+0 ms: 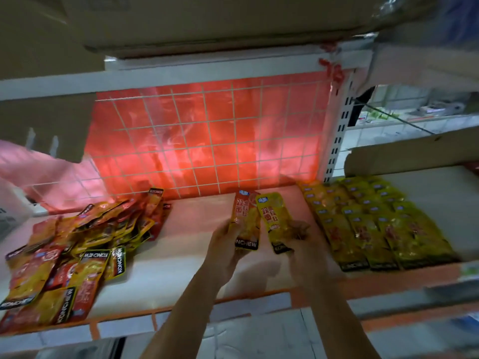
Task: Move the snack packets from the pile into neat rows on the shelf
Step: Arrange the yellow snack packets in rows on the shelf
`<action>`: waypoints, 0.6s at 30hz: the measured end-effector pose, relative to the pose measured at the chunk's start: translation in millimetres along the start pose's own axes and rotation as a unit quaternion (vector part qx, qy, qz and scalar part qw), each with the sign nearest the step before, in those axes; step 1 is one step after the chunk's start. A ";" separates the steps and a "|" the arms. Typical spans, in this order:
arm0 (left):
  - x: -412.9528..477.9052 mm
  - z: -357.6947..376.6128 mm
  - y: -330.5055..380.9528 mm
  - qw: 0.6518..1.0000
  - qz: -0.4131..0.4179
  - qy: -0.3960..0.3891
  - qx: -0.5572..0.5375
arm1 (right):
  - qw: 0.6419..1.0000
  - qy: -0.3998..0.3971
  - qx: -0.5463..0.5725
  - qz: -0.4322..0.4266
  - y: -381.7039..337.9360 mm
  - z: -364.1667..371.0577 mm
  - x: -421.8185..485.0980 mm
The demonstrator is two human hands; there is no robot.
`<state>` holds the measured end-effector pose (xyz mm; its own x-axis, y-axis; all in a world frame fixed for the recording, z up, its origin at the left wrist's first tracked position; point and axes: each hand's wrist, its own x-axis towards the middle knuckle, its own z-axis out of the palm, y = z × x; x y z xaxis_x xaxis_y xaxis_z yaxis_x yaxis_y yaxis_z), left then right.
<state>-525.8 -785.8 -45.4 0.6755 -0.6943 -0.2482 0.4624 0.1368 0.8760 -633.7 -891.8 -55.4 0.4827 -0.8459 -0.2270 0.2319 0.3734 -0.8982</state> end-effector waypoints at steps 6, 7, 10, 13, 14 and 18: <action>14.2 65.3 -30.1 0.995 -0.041 0.024 -0.086 | 0.997 0.049 -0.048 -0.038 -29.4 -48.0 26.0; 16.2 72.6 -34.5 0.993 -0.046 0.038 -0.107 | 0.995 0.059 -0.055 -0.051 -33.7 -53.8 28.4; 21.8 91.7 -46.9 0.991 -0.035 0.048 -0.117 | 0.989 0.071 -0.098 -0.082 -45.7 -70.3 34.2; 23.0 115.1 -56.4 0.996 -0.011 0.008 -0.090 | 0.983 0.045 -0.154 -0.088 -50.5 -80.6 37.1; 22.7 122.9 -59.3 0.997 -0.003 -0.007 -0.076 | 0.983 0.028 -0.156 -0.090 -51.5 -82.8 37.7; 22.1 147.9 -70.6 0.999 0.033 0.011 0.031 | 0.987 -0.023 -0.143 -0.073 -64.4 -89.2 39.7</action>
<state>-628.5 -915.4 -51.6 0.7161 -0.6698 -0.1964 0.3795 0.1375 0.9149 -704.8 -983.4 -40.1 0.5009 -0.8621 -0.0766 0.0562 0.1207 -0.9911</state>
